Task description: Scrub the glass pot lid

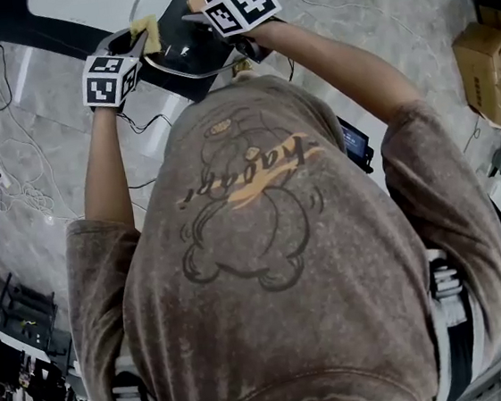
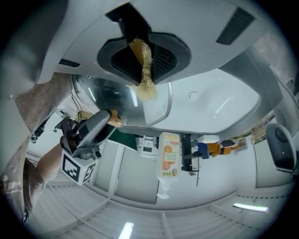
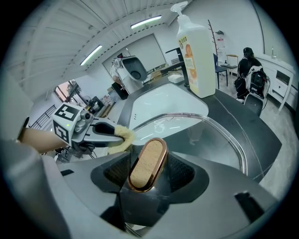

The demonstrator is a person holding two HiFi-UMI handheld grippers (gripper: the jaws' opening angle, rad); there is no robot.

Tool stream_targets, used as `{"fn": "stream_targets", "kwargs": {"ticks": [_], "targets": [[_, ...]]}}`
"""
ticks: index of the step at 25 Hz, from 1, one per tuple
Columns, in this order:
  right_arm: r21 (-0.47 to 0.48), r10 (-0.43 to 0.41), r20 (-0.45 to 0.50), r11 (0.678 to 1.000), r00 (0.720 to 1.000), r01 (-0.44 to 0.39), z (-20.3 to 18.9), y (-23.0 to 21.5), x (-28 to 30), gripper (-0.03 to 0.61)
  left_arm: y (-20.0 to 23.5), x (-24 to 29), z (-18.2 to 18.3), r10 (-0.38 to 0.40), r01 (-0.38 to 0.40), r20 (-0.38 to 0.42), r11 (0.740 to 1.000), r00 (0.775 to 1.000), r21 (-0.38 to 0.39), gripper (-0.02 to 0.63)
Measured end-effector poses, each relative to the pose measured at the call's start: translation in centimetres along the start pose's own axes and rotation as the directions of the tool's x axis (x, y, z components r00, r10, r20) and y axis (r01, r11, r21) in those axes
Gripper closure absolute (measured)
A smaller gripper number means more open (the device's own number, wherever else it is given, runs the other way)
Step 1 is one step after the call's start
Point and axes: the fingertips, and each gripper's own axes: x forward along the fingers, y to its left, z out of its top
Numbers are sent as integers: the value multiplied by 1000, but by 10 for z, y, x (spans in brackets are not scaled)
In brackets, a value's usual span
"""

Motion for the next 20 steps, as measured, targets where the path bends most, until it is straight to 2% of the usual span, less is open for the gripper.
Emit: {"fn": "stream_targets", "kwargs": {"ticks": [9, 17, 20], "targets": [[-4, 14, -1, 1000, 1000, -14, 1, 3, -1, 339, 42, 22, 31, 16, -16, -48, 1000, 999, 6, 546], [-8, 30, -4, 1000, 1000, -30, -3, 1, -3, 338, 53, 59, 68, 3, 1, -68, 999, 998, 54, 547], [-8, 35, -1, 999, 999, -35, -2, 0, -2, 338, 56, 73, 83, -7, 16, -84, 995, 996, 100, 547]]}}
